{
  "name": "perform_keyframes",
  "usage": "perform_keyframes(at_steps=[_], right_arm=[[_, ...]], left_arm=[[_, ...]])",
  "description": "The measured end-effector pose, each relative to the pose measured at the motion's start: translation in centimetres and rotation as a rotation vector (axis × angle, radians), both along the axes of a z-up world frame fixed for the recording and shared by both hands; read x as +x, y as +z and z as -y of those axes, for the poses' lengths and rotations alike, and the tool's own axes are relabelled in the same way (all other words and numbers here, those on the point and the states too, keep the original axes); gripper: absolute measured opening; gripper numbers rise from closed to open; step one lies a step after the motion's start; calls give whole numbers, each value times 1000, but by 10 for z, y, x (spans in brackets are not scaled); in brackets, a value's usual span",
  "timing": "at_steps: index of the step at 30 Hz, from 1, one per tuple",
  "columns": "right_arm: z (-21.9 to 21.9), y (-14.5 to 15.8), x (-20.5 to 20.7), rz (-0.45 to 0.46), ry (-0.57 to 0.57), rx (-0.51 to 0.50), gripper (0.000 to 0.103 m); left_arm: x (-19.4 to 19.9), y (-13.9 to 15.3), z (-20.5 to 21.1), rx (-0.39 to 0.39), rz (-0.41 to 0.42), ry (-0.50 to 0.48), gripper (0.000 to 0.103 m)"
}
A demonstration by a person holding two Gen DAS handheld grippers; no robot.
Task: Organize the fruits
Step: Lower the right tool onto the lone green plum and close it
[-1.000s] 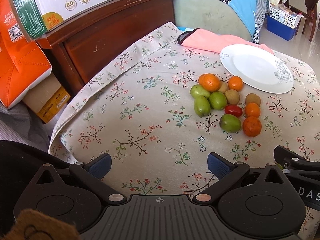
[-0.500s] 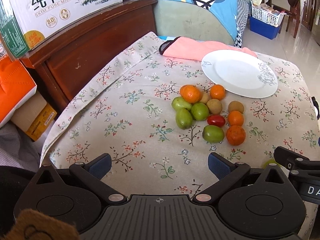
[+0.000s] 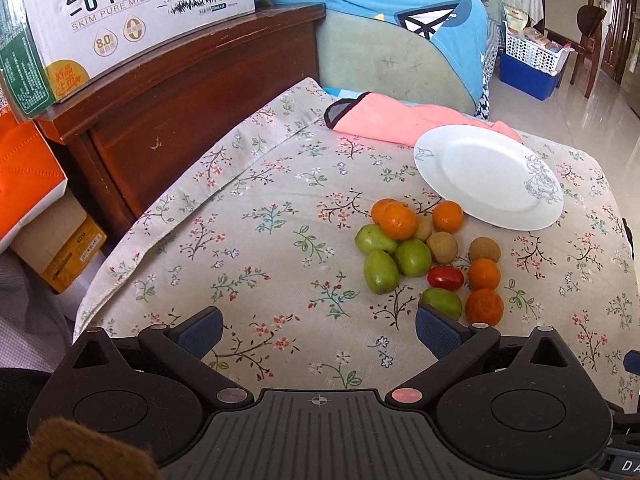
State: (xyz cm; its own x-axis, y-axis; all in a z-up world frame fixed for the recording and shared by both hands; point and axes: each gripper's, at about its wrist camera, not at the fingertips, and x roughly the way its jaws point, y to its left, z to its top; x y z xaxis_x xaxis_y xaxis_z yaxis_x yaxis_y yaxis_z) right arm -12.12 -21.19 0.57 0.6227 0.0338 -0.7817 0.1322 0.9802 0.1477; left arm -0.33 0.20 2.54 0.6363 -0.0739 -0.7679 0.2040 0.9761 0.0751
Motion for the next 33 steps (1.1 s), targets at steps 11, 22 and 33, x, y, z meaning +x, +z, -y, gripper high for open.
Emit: perform_keyframes(at_steps=[11, 22, 33], right_arm=[[-5, -10, 0, -19, 31, 42, 76], [-9, -15, 9, -7, 30, 54, 57], [-15, -19, 13, 6, 51, 47, 34]], left_arm=[[-1, -5, 0, -9, 0, -25, 101], [0, -9, 11, -37, 20, -73, 99], [7, -27, 33, -78, 2, -159, 82]])
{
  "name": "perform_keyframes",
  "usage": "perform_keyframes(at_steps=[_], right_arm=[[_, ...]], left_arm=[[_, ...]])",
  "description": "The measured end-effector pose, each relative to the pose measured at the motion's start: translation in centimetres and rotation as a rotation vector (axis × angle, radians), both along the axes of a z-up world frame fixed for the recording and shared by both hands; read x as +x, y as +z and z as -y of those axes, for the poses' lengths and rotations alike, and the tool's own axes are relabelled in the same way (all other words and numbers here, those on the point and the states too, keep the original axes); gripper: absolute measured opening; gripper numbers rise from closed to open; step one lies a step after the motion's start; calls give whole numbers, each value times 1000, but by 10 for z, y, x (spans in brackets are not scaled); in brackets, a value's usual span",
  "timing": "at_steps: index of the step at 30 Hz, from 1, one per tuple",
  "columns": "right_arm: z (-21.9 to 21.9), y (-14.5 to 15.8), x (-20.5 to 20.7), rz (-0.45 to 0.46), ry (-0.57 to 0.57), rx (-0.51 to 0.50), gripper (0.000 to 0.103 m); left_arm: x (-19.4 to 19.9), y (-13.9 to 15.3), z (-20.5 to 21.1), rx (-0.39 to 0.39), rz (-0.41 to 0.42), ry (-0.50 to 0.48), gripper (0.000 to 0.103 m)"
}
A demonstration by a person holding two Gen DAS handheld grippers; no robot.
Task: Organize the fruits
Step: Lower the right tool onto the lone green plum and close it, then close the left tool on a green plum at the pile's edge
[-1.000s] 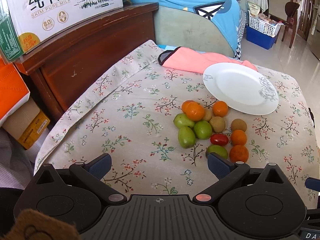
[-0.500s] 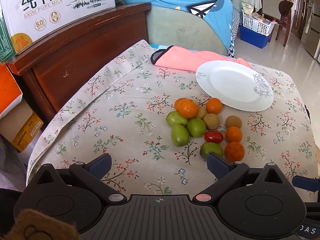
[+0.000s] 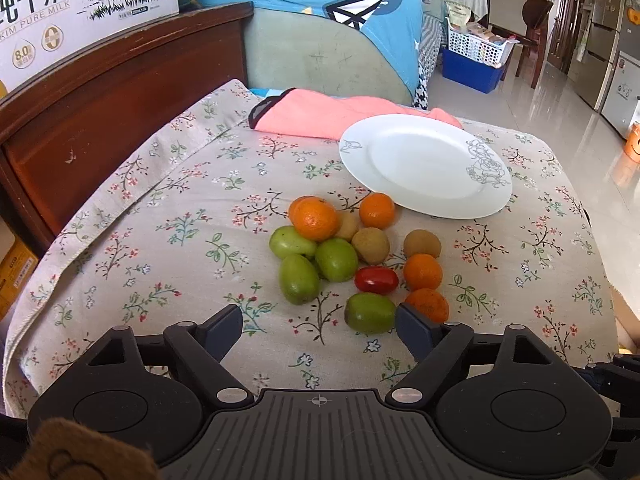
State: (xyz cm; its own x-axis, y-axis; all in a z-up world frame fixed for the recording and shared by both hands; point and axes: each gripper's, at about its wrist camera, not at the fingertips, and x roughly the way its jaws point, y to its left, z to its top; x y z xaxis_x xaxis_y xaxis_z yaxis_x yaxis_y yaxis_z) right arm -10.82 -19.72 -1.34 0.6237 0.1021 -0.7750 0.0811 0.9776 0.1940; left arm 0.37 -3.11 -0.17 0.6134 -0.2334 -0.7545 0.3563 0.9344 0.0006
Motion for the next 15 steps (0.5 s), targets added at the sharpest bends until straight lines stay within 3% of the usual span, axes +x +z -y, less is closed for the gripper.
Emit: perform_keyframes(at_steps=[15], right_arm=[[2, -3, 4, -14, -28, 34, 34]], left_arm=[[11, -21, 15, 10, -10, -37, 77]])
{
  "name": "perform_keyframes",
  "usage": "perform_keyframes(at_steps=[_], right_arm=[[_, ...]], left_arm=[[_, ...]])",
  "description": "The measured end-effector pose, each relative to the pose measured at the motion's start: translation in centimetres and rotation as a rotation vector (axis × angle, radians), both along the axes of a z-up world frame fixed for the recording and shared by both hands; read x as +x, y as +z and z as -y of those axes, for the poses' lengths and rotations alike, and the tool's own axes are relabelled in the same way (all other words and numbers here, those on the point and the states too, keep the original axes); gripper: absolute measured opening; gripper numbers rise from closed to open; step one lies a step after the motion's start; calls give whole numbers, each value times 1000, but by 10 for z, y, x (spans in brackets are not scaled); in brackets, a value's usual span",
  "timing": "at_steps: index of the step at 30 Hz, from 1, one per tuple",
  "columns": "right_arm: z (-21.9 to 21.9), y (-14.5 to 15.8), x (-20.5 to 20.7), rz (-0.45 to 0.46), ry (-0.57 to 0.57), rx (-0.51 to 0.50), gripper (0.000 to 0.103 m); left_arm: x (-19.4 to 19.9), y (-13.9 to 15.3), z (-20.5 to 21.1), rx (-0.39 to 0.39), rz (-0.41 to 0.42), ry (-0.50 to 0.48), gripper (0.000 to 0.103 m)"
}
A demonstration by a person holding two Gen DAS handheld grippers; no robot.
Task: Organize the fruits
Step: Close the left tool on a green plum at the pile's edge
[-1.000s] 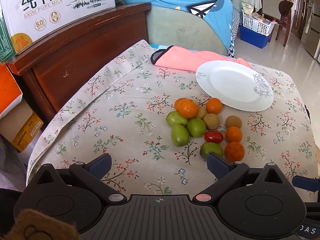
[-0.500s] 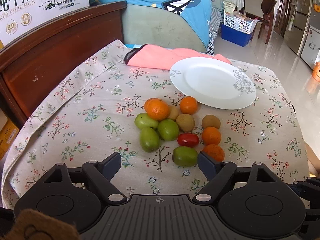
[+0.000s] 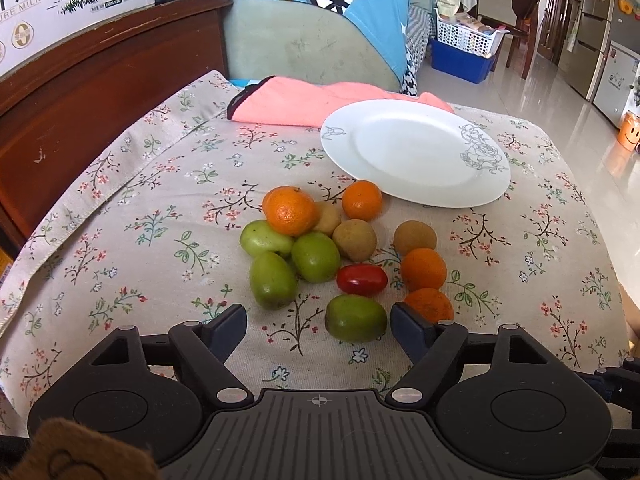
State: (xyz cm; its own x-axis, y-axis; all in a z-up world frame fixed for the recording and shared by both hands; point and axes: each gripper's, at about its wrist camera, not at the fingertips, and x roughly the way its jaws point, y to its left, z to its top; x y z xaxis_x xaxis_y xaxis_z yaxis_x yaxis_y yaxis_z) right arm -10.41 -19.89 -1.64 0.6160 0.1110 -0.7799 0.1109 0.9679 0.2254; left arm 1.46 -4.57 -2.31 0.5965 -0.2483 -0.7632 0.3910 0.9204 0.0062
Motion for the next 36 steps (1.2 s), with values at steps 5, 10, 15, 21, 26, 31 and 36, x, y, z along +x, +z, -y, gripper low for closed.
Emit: perform_keyframes(at_steps=[5, 10, 15, 21, 26, 31, 36], right_arm=[[0, 0, 0, -1, 2, -3, 36], [-2, 0, 0, 2, 8, -12, 35], [-1, 0, 0, 2, 3, -7, 35], [-1, 0, 0, 2, 2, -8, 35], [-1, 0, 0, 2, 1, -6, 35], [-1, 0, 0, 3, -3, 1, 35], [0, 0, -1, 9, -9, 3, 34]], left_arm=[[-2, -7, 3, 11, -20, -22, 62], [0, -7, 0, -14, -11, -11, 47], [0, -7, -1, -19, -3, -19, 40], [1, -7, -2, -19, 2, -5, 42], [3, -8, -5, -42, 1, 5, 43], [1, -7, -5, -31, 11, 4, 32], [0, -4, -10, -55, 8, 20, 32]])
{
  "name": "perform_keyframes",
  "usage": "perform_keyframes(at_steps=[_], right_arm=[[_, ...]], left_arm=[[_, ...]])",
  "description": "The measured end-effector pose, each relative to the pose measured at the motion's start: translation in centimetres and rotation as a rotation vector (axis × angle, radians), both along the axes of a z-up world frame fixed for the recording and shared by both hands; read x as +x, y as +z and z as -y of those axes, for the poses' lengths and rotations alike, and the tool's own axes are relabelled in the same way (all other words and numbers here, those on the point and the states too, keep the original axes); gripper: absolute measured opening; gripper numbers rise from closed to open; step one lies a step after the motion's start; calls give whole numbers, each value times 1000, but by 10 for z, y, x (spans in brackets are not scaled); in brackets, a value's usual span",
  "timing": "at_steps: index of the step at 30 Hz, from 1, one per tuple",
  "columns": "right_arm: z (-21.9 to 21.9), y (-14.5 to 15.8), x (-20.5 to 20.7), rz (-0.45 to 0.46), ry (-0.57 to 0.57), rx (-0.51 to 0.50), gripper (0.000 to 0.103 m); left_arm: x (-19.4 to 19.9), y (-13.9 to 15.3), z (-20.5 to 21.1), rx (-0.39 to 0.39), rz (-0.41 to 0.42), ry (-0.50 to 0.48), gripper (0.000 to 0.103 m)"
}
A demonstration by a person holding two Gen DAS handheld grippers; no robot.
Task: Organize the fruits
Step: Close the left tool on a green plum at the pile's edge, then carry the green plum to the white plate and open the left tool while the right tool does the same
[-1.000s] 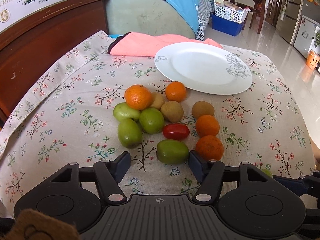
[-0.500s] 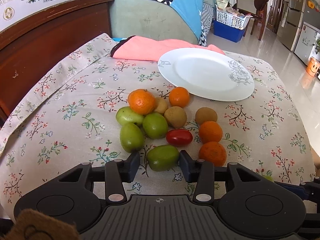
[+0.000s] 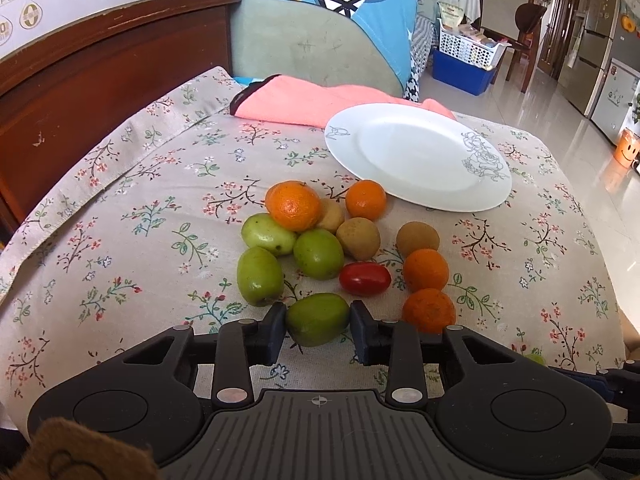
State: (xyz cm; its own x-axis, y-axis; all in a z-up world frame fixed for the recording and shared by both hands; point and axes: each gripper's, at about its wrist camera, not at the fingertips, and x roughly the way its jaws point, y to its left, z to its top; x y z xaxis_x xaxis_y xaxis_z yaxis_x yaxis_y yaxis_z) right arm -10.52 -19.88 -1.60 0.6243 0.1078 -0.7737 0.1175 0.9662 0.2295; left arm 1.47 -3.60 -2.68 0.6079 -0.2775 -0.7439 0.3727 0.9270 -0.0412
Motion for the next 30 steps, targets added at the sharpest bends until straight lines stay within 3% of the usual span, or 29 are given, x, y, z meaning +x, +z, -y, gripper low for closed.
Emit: perform_keyframes(at_steps=[15, 30], right_arm=[[19, 21, 13, 46, -38, 76, 34], [57, 53, 90, 109, -5, 120, 34]], left_arm=[[-6, 33, 2, -64, 54, -44, 32], [41, 48, 25, -110, 18, -99, 32]])
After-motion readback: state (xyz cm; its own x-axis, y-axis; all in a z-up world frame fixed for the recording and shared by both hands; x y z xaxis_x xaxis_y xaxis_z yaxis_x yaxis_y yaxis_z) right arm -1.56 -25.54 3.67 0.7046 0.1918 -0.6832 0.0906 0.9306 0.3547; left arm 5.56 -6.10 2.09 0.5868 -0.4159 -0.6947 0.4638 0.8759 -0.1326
